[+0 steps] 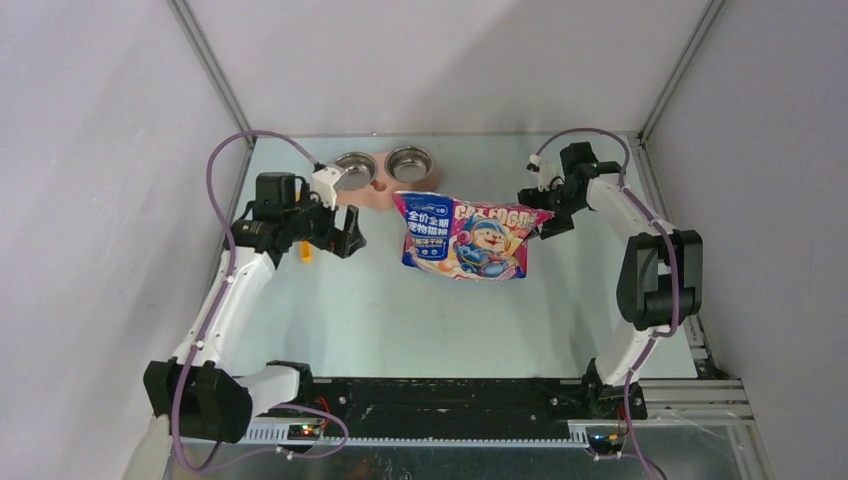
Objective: Serve the pet food
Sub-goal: Move the pet food bag to the center of the board.
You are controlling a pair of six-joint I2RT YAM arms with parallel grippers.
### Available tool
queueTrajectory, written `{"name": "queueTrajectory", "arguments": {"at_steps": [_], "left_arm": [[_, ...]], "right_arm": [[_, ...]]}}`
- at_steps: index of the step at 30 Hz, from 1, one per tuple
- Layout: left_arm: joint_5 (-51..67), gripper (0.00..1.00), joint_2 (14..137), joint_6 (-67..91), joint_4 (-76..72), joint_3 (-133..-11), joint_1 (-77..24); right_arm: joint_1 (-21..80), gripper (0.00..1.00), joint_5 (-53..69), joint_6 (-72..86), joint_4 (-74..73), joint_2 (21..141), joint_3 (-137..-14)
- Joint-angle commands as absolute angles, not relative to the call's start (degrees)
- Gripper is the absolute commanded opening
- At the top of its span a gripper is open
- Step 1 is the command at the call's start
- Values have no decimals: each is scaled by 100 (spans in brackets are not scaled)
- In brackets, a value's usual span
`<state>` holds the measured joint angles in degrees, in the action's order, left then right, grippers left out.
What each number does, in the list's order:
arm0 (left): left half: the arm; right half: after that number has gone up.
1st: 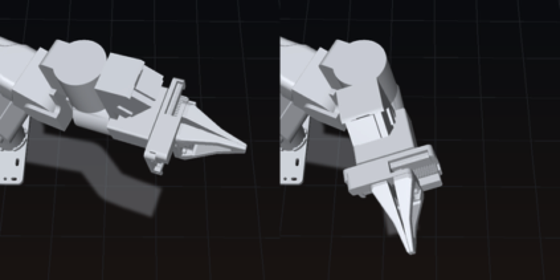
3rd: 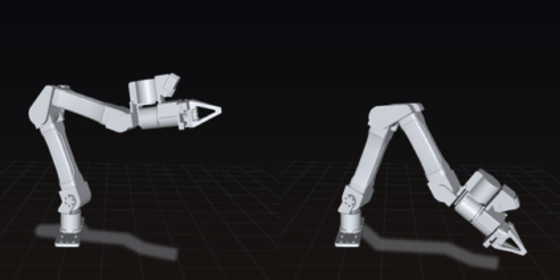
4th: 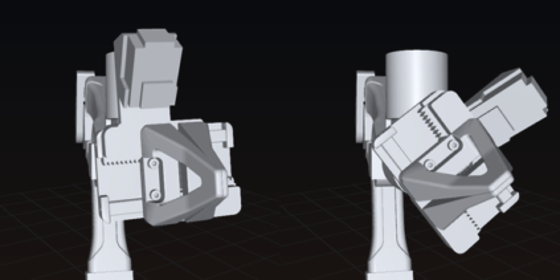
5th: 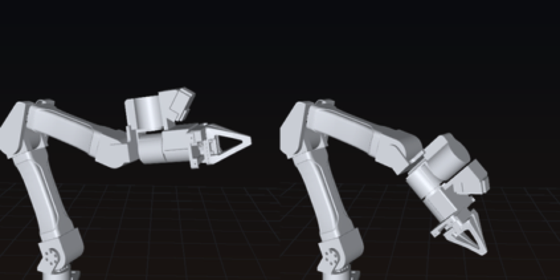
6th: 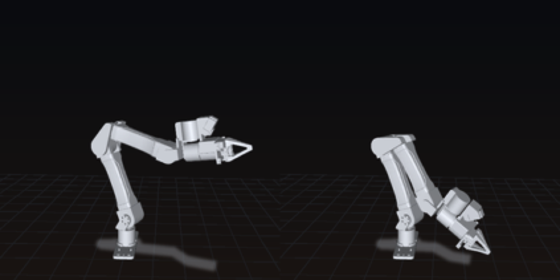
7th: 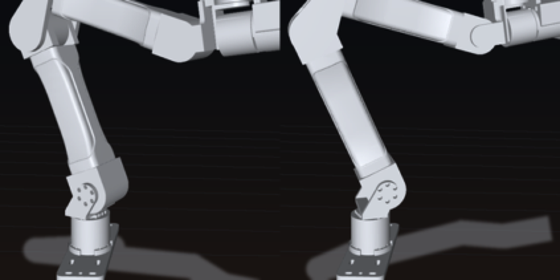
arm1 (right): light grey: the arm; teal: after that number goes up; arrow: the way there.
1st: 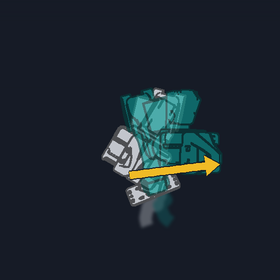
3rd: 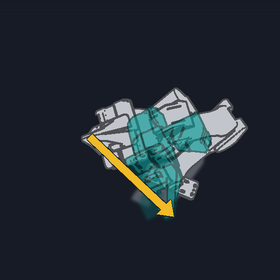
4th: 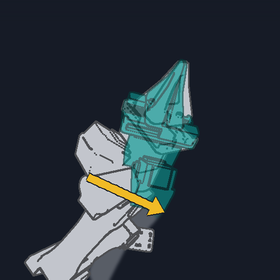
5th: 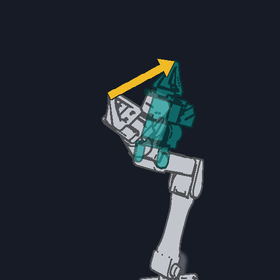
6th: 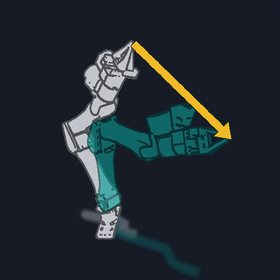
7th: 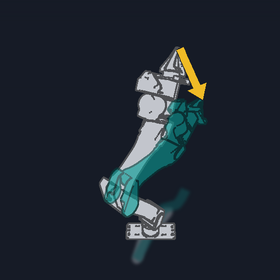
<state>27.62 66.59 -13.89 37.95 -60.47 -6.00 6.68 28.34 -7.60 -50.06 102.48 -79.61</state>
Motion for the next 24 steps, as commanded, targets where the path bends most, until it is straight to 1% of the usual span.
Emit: {"name": "queueTrajectory", "arguments": {"at_steps": [1,5,8,12,14,16,19,24], "left_arm": [[2637,100,6436,-1166,3365,-6074,-541],[2661,100,6421,-839,3195,-6211,-536],[2604,100,6280,-711,3184,-6496,-536],[2351,100,5937,-849,3102,-7108,-536],[2071,100,5788,-910,2944,-7383,-538],[1925,100,5668,-795,2806,-7566,-536],[2130,100,5598,-648,2828,-7716,-536],[2799,100,5733,-257,2704,-7606,-577]], "right_arm": [[623,74,2321,-469,-4626,9840,-7913],[-119,74,2243,-311,-4511,9678,-7856],[-858,74,2775,-307,-4550,9511,-7850],[-1349,74,3031,-717,-4537,9120,-7853],[-1361,75,2958,-943,-4442,8849,-7865],[-1140,77,2671,-1159,-4372,8449,-7972],[-768,79,2209,-1522,-4356,8082,-8235],[-65,82,2174,-1724,-4385,7915,-9307]]}}
